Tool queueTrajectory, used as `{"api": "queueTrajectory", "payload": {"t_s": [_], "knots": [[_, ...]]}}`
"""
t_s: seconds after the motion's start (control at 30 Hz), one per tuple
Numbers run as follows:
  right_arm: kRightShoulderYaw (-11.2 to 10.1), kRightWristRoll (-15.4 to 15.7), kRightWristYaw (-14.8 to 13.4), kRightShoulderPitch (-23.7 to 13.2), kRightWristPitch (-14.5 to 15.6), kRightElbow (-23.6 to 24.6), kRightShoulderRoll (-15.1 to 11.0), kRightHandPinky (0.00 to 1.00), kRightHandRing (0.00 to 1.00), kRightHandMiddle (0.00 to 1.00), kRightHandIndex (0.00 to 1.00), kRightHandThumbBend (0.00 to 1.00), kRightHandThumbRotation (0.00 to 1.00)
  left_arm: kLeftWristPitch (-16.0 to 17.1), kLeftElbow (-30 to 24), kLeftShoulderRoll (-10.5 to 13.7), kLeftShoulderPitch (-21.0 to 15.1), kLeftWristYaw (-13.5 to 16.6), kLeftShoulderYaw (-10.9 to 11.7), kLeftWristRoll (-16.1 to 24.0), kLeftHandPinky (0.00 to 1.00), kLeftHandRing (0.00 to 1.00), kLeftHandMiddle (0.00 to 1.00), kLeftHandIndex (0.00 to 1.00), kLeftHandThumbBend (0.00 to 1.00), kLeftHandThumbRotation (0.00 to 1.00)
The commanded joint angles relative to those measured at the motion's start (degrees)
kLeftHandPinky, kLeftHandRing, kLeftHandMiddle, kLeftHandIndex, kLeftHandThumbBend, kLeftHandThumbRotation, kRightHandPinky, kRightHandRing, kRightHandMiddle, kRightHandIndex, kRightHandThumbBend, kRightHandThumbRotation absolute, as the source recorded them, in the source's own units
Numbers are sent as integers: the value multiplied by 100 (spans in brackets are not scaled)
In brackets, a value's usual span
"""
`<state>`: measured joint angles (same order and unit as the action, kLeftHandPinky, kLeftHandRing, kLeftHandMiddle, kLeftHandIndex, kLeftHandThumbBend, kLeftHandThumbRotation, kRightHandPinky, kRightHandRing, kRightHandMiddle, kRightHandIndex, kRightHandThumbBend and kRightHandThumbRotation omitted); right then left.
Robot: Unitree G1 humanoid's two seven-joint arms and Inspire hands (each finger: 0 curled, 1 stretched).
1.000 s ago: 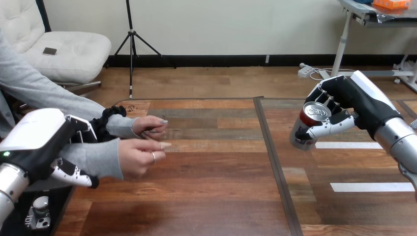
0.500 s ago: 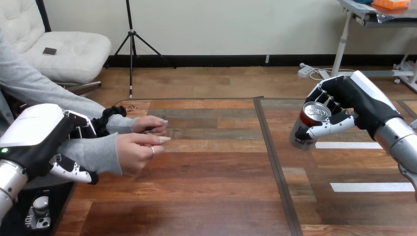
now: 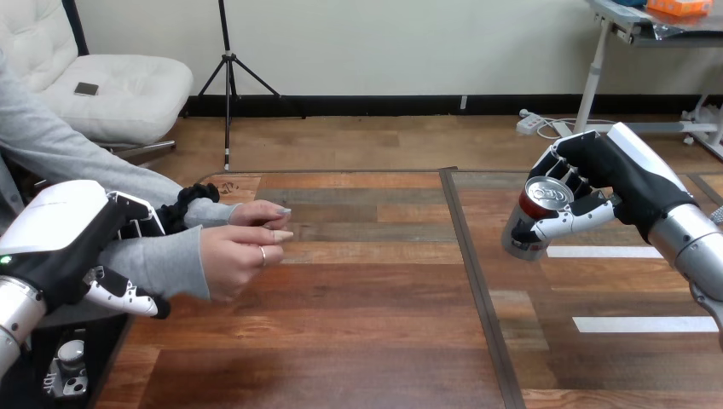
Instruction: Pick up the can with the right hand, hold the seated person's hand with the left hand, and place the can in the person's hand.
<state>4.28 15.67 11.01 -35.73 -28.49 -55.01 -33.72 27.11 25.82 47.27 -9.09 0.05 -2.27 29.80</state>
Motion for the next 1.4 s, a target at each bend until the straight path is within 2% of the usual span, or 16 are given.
{"api": "queueTrajectory", "payload": {"t_s": [0.0, 0.17, 0.37, 0.5, 0.77, 1.07, 1.27, 1.37], "knots": [[-37, -50, -116, -465, -82, 206, 108, 32, 35, 39, 40, 88, 0, 70, -250, -43, -315, 71, 94, -100, 27, 31, 38, 44, 94, 0], [-2, 1, -189, -484, -89, 205, 147, 32, 35, 39, 40, 88, 0, 88, -236, -99, -339, 66, 87, -144, 26, 30, 36, 44, 94, 0], [66, 96, -273, -520, -140, 185, 181, 32, 35, 39, 40, 88, 0, 337, -90, -187, -404, 147, 77, -232, 23, 27, 33, 43, 95, 0], [104, 145, -313, -543, -161, 184, 224, 32, 35, 39, 40, 87, 0, 403, -41, -240, -438, 90, 67, -308, 21, 24, 31, 42, 94, 0], [131, 79, -271, -597, -183, 117, 327, 31, 34, 39, 40, 88, 0, 548, 28, -316, -488, 62, 38, -391, 22, 26, 33, 41, 92, 0], [194, 134, -371, -641, -226, 69, 438, 30, 33, 38, 40, 90, 0, 380, -207, -515, -394, -22, 61, -548, 21, 25, 32, 40, 88, 0], [233, 169, -424, -661, -197, 67, 514, 30, 33, 38, 40, 91, 0, 526, -164, -612, -408, 116, 23, -514, 17, 20, 27, 40, 88, 0], [236, 182, -419, -667, -190, 69, 555, 31, 34, 38, 40, 90, 0, 526, -177, -646, -407, 78, 7, -529, 16, 20, 27, 40, 87, 0]]}}
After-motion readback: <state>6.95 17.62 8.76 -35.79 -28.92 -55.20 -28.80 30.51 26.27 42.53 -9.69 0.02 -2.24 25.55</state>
